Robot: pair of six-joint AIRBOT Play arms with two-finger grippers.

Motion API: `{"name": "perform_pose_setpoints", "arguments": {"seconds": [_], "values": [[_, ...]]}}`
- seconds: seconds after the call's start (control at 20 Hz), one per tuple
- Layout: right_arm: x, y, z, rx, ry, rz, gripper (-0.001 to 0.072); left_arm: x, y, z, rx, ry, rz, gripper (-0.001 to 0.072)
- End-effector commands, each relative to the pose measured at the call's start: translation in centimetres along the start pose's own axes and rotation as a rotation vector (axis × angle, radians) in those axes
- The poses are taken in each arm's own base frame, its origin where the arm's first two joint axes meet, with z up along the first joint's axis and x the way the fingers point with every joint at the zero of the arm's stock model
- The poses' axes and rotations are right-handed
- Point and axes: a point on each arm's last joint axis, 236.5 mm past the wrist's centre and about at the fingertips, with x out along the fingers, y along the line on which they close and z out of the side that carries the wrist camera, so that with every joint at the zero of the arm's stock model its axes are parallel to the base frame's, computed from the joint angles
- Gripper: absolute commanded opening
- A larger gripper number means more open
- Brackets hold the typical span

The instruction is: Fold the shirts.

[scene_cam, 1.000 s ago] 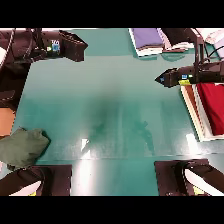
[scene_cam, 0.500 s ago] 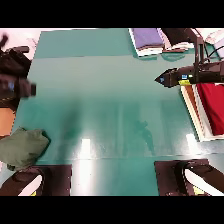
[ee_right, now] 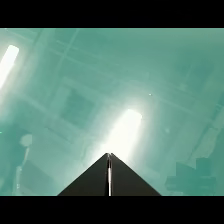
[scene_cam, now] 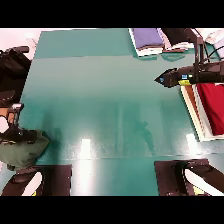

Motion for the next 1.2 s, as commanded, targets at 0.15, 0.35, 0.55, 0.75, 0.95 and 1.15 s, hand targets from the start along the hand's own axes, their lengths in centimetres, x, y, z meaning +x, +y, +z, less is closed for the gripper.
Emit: {"name": "perform_pose_setpoints", "arguments": {"seconds": [0.15,0.35,0.55,0.75,0.95,1.15], "values": [[-0.1,0.0,0.4,-0.002,-0.014,-0.002,0.0023,-1.0,1.1,0.4,-0.026,-0.012,0.026,0.0022],[-3.4,1.8,4.7,-0.068,-0.131,-0.006,0.0023,-14.2,2.5,9.6,-0.090,-0.408,-0.015,0.0020],[-9.6,4.9,11.1,-0.171,-0.343,-0.021,0.0022,-32.0,-0.1,14.0,-0.011,-0.872,-0.126,0.0018],[-14.6,7.3,15.4,-0.240,-0.506,-0.030,0.0022,-41.9,-4.8,14.1,0.087,-1.113,-0.316,0.0018],[-16.0,8.3,17.6,-0.282,-0.530,-0.024,0.0022,-42.0,-13.2,16.1,0.250,-1.075,-0.438,0.0019],[-15.1,8.2,18.5,-0.300,-0.488,-0.015,0.0022,-35.5,-26.8,15.6,0.513,-0.833,-0.550,0.0021]]}}
